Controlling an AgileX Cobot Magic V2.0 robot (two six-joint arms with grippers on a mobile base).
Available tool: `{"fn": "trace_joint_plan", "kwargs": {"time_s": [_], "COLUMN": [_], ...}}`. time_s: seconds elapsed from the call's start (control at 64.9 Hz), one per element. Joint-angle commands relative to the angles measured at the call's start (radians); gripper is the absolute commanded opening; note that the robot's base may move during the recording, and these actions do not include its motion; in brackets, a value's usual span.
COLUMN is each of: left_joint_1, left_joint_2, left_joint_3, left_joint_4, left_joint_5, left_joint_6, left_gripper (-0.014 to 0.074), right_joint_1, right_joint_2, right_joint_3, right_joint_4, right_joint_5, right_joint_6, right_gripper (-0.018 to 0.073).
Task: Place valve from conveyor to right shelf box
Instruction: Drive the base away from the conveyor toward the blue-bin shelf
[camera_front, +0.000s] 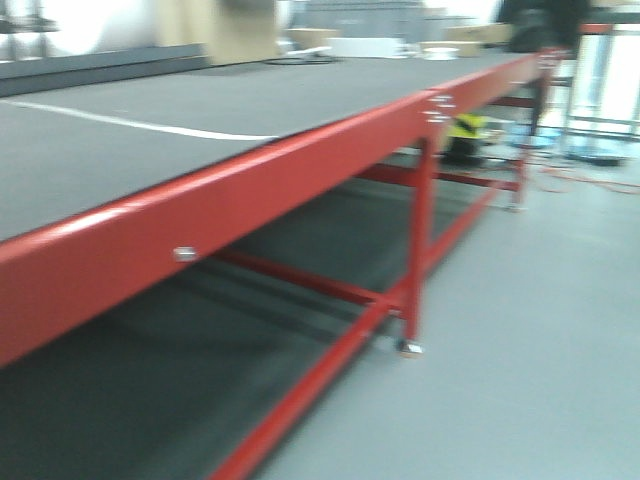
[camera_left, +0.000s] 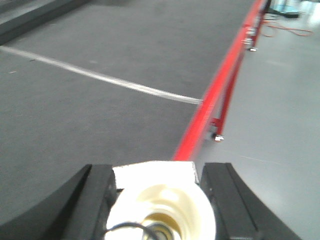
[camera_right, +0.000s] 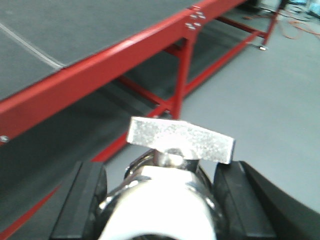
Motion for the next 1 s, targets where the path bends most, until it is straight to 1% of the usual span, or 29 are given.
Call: {"fn": "trace_joint_plan", "kwargs": {"time_s": [0.0, 0.987], "left_joint_1": [-0.004, -0.004], "left_joint_2": [-0.012, -0.012], "left_joint_3": [-0.005, -0.005], "left_joint_4": [-0.009, -0.009], "left_joint_5": [-0.056, -0.056], "left_joint_6": [-0.004, -0.004], "left_gripper": [-0.0111, -0.0111], "right_joint_1": [-0.001, -0.001], "right_joint_2": [-0.009, -0.009], "right_joint_3": [-0.007, -0.007], "right_joint_4": [-0.002, -0.002], "right_joint_5": [-0.071, -0.071], "right_joint_6": [-0.001, -0.001], "right_gripper": [-0.0153, -0.0153]}}
